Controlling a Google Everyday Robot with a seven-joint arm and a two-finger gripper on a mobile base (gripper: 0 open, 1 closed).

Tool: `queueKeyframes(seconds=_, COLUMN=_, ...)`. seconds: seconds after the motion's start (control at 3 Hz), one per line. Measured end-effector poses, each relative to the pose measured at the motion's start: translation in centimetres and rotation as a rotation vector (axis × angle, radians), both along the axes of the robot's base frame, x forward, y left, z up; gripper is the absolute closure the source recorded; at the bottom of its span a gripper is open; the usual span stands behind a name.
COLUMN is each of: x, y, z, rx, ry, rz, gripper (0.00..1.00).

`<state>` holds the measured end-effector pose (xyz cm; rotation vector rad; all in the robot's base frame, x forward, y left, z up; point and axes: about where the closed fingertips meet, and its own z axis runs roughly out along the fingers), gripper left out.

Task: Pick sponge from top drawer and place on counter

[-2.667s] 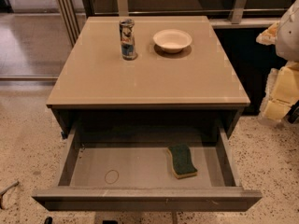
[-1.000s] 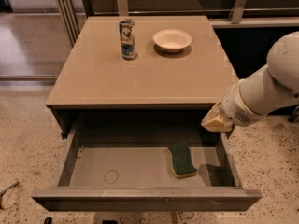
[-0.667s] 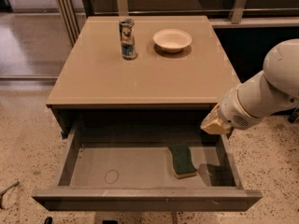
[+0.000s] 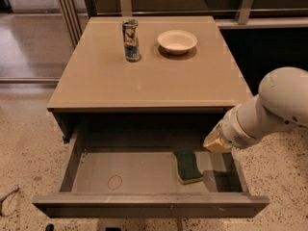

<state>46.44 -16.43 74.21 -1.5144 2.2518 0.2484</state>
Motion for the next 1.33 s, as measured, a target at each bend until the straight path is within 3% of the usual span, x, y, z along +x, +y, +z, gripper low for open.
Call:
queueKeyframes(seconds=0.33, x=-1.0, y=0.5, z=-5.4, rx=0.015, ry=0.037, rz=0.015, gripper=0.59)
queueKeyframes(seconds=1.0, x=-1.6, y=1.4, z=-8.8, rx=0.043, ry=0.052, rz=0.036, gripper=0.13)
queueKeyframes(seconds=1.33, x=-1.3, y=1.7, z=-9.6, rx=0.064, ry=0.046, rz=0.032, gripper=0.09)
